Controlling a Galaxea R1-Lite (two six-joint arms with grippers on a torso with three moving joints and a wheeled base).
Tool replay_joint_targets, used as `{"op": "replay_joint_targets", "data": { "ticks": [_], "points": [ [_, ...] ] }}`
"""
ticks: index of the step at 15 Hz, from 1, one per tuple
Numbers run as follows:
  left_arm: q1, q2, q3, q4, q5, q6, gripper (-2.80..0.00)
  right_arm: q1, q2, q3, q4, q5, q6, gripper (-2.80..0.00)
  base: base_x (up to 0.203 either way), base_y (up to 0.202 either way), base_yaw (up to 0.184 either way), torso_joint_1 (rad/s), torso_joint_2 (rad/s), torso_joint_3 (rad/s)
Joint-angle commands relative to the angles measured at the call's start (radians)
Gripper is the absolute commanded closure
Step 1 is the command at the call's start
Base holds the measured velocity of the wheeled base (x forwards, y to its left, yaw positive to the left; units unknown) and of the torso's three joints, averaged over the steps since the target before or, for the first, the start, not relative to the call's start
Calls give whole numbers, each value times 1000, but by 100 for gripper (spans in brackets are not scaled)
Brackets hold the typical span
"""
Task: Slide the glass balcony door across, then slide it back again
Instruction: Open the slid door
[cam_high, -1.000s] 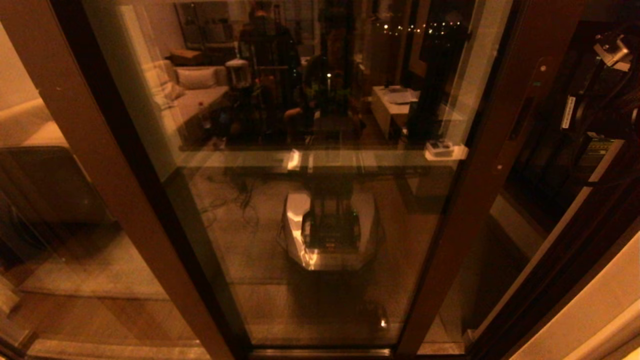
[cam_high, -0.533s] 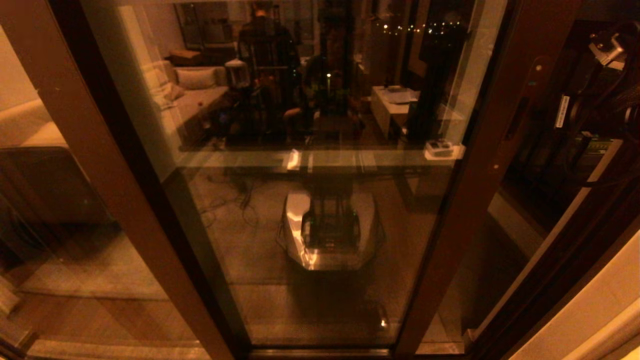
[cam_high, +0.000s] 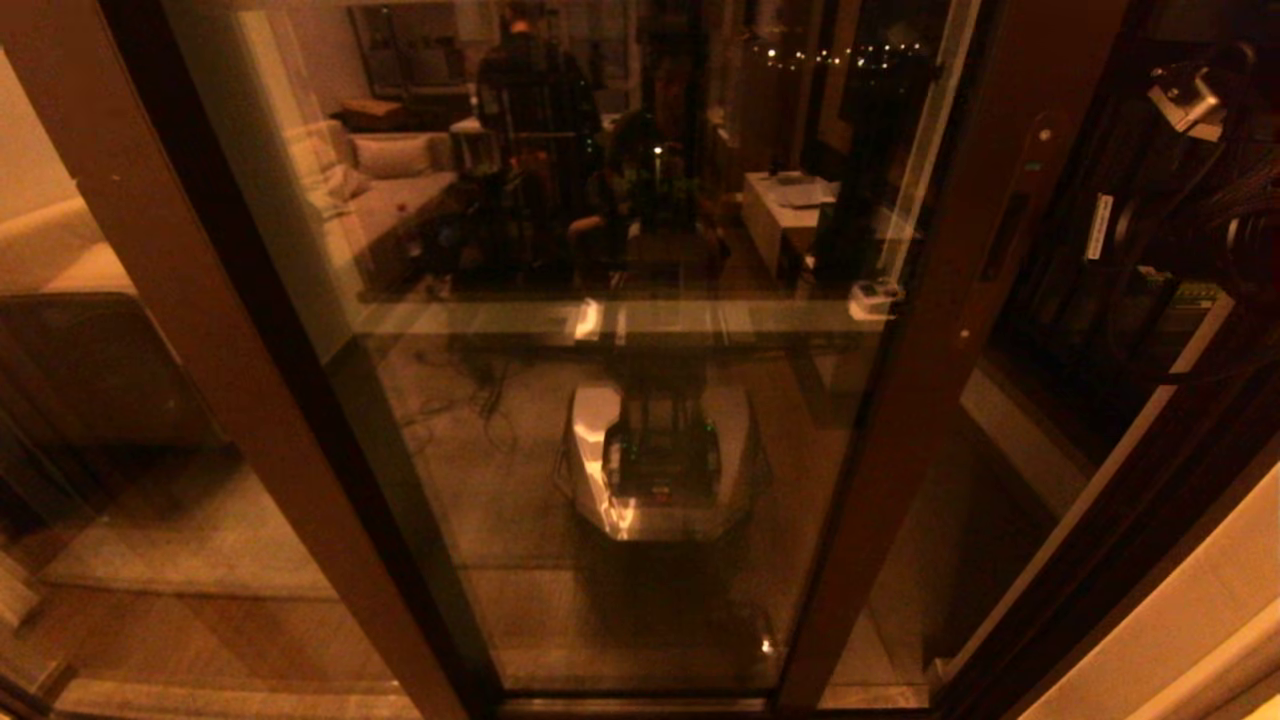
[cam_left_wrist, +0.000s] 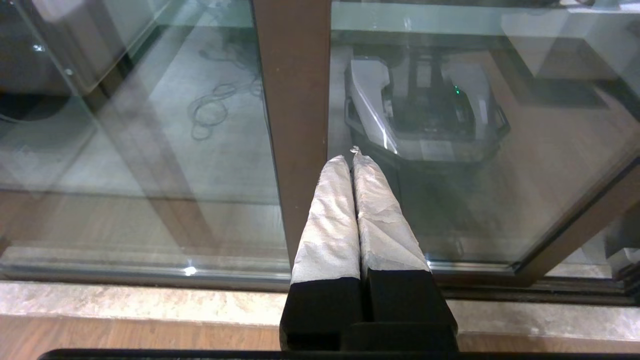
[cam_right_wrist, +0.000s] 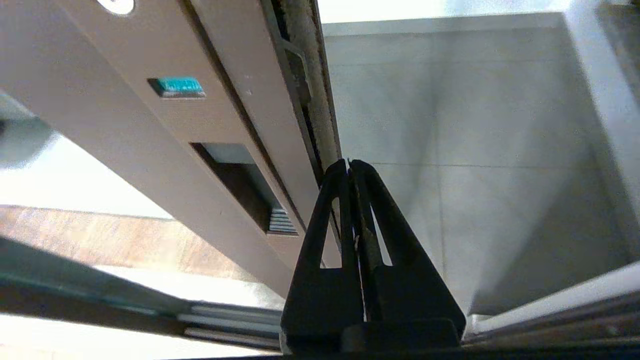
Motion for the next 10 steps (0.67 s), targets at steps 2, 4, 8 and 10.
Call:
{"op": "replay_joint_targets", "data": {
  "ticks": [2, 4, 8, 10],
  "points": [
    [0, 0, 0, 1, 0, 0, 0, 16, 2, 4, 3, -2, 2, 0, 0, 0, 0, 0, 0, 0],
    [0, 0, 0, 1, 0, 0, 0, 38, 1, 5, 1, -4, 11, 0, 0, 0, 0, 0, 0, 0],
    [0, 0, 0, 1, 0, 0, 0, 97, 5, 35, -45, -72, 12, 0, 0, 0, 0, 0, 0, 0],
    [0, 0, 0, 1, 0, 0, 0, 113, 7, 44, -66, -83, 11, 0, 0, 0, 0, 0, 0, 0]
  ]
}}
